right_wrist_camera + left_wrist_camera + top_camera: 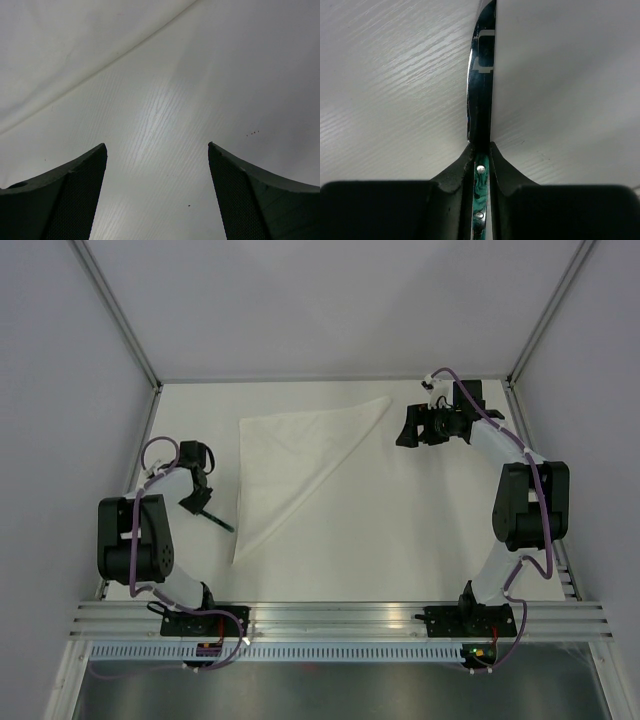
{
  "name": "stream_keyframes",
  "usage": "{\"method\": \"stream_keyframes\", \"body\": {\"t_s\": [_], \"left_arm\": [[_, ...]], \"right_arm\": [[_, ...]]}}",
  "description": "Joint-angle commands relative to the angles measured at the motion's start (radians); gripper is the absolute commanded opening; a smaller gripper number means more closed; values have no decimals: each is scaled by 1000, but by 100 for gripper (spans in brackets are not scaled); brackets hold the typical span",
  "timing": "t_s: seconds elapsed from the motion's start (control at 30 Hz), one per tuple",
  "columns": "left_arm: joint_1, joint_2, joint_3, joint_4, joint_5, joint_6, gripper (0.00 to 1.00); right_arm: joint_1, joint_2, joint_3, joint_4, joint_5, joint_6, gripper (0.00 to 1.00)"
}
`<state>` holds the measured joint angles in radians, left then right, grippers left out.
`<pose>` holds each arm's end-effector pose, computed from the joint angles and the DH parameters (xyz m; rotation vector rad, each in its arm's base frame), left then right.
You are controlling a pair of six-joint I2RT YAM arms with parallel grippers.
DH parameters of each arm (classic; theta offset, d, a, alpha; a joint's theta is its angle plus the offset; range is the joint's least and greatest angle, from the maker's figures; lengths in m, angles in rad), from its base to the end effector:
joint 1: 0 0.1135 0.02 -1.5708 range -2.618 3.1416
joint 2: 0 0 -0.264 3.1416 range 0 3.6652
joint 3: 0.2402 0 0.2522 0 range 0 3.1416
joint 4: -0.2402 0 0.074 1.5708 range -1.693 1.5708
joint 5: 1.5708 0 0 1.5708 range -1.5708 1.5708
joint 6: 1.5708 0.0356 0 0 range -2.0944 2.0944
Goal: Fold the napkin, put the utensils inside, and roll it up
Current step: Pick up the knife at the center of the board.
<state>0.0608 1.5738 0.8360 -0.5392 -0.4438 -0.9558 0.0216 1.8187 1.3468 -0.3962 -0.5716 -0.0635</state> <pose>0.2717 0.0319 0.1555 -1.3746 2.2846 0.3714 0.3969 0.0278 0.2322 -0.3528 2.3367 0.6722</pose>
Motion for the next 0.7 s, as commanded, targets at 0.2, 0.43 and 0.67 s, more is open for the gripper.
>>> {"method": "stream_keyframes", "body": {"t_s": [0.2, 0.43, 0.67], "left_arm": [[22, 140, 176, 25, 80, 187, 6], [25, 112, 273, 8, 83, 279, 2], [24, 59, 328, 36, 200, 402, 2]], "right_arm": [[-2, -16, 35, 22, -11, 16, 87], [-2, 8, 52, 16, -4, 8, 87], [0, 11, 60, 11, 4, 4, 87]]}}
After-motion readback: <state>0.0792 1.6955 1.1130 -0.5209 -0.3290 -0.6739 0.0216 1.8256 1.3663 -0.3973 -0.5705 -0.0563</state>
